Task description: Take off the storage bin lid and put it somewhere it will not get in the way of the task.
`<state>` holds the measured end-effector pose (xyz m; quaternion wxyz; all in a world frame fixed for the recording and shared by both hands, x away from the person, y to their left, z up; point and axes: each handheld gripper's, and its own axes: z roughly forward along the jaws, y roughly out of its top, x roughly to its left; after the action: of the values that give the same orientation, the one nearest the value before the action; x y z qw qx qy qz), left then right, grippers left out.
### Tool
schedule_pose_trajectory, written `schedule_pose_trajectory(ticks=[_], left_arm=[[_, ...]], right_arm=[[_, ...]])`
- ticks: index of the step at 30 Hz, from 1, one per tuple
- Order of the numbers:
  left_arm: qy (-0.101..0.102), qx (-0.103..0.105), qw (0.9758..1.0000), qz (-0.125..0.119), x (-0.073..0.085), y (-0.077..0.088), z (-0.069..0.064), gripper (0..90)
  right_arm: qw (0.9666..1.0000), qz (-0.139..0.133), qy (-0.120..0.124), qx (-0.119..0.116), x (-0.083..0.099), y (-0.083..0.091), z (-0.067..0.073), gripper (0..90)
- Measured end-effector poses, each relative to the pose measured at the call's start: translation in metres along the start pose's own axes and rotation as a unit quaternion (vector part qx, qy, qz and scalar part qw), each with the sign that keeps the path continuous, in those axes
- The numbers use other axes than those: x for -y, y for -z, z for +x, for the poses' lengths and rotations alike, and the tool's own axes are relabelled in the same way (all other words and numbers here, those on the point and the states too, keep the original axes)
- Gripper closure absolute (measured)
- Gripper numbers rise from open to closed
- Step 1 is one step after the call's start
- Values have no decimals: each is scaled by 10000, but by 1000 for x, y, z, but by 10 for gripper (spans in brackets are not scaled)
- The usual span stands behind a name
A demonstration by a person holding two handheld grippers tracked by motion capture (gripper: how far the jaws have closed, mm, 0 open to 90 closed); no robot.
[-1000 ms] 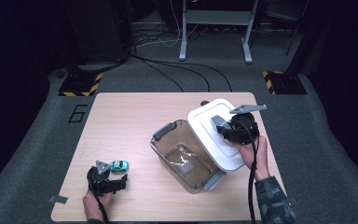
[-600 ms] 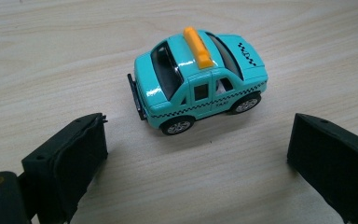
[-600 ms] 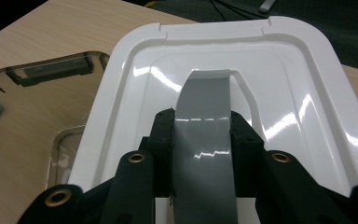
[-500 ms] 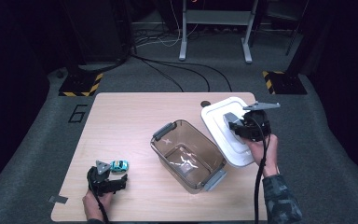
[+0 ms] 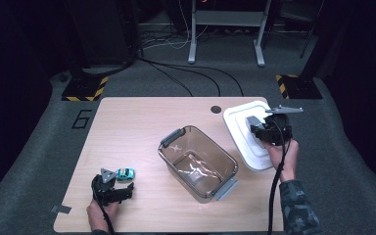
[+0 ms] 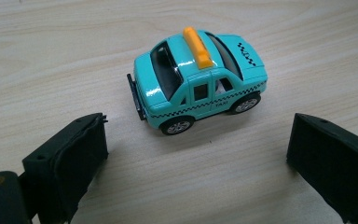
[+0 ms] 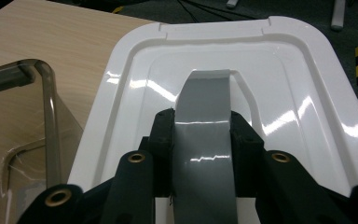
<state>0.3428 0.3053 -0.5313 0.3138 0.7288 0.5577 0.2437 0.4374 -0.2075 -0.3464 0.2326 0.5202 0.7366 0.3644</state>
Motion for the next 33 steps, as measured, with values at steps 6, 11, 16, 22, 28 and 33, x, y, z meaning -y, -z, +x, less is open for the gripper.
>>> schedule_pose_trajectory(ticks=[6, 11, 16, 22, 28, 33], left_arm=[[-6, 0, 10000, 1, 0, 0, 0, 46], [-7, -1, 10000, 5, 0, 0, 0, 46], [-6, -3, 10000, 0, 0, 0, 0, 46], [-9, -5, 10000, -4, 0, 0, 0, 46], [-33, -15, 10000, -12, 0, 0, 0, 46], [-18, 3, 10000, 21, 0, 1, 0, 46]], right_arm=[[9998, 34, -186, 110, 8, -8, -8, 671], [9992, 75, -321, 204, 15, -17, -15, 671], [9984, 138, -502, 213, 24, -28, -19, 671], [9977, 219, -576, 271, 32, -40, -21, 671], [9964, 256, -729, 346, 40, -50, -23, 671], [9954, 329, -801, 410, 46, -59, -24, 671]])
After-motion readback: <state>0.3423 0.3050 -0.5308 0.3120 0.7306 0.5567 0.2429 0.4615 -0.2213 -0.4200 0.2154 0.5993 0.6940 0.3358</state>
